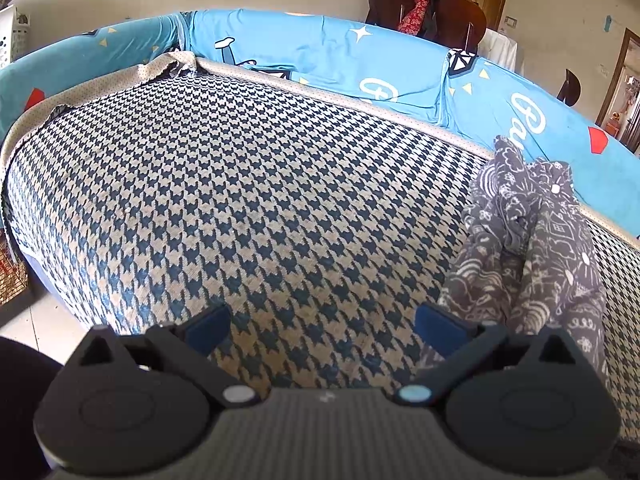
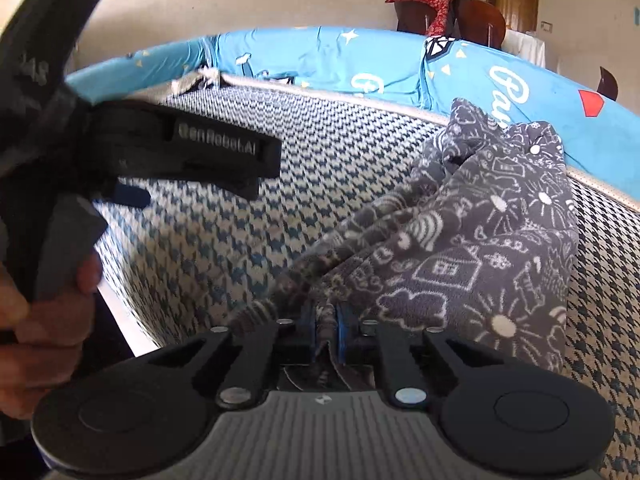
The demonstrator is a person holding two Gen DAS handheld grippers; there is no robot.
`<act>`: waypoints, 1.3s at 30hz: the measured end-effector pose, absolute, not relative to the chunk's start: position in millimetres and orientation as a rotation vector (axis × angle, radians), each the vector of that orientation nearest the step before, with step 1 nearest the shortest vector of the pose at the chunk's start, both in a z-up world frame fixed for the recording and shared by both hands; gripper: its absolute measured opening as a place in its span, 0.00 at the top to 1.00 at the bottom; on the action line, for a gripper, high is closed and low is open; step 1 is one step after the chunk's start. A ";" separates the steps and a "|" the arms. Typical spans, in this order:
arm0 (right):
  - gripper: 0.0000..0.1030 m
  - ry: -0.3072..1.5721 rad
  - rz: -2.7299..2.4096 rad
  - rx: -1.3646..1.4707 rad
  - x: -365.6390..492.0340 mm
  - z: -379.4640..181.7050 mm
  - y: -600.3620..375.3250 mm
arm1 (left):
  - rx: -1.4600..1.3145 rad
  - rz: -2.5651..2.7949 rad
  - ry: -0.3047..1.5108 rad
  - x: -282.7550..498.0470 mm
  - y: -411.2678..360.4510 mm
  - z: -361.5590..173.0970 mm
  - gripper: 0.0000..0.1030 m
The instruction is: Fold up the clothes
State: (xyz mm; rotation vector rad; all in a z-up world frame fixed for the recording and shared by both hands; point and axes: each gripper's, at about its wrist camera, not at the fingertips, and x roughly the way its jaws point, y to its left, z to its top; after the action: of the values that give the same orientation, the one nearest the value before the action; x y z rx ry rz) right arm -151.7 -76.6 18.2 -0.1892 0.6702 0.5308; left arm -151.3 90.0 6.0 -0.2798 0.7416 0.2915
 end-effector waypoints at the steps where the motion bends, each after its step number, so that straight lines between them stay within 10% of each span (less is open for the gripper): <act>1: 0.89 0.654 0.544 -0.163 -153.6 24.8 -77.1 | -0.282 0.297 0.734 -152.3 90.9 7.2 0.00; 39: 0.68 0.579 0.507 -0.145 -109.6 51.5 -116.0 | -0.275 0.267 0.761 -146.5 81.2 4.7 0.00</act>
State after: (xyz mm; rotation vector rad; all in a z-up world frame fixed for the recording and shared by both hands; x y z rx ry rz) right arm -109.6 -116.0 51.5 -0.1446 0.5788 0.5075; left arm -146.5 81.2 4.7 -0.2746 0.7613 0.2669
